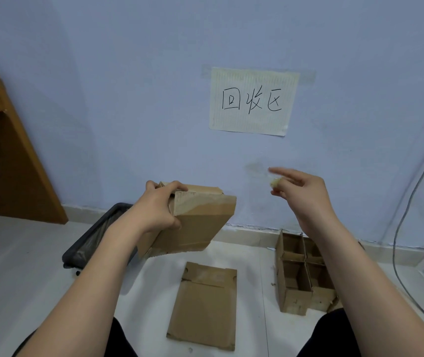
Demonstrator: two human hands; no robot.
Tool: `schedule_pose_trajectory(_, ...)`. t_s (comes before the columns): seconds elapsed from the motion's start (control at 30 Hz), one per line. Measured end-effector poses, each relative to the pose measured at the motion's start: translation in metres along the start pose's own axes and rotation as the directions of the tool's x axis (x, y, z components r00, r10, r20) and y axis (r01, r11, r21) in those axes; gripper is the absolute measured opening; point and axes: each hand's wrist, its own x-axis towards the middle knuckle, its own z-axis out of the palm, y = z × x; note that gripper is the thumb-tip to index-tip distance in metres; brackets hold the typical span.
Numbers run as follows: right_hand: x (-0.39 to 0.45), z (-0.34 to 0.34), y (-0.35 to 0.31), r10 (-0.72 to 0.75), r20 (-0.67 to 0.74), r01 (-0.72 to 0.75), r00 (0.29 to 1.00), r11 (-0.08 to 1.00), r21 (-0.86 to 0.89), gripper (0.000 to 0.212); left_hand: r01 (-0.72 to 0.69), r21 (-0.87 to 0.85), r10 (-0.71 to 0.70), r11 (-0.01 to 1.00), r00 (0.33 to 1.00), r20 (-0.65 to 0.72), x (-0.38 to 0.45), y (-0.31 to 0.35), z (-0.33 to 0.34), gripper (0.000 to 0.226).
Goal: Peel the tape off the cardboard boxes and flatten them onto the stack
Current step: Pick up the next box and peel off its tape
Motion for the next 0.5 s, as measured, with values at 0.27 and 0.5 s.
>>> schedule_pose_trajectory(0.27,-0.001,0.005,0.003,0.052,0.055,-0.049,0.997,0.997,-0.066,0.008,0.018,-0.013,-0.019,1.000,0.999,-0.030,-0.001,-0.002,-0.007,0.084)
schedule_pose_trajectory(0.5,-0.011,0.014,-0.003,0.027,0.151,-0.023,0.988,0.999,-0.033,0.038,0.012,-0.016,-0.012,1.000,1.000,-0.021,-0.003,-0.001,-0.010,0.085)
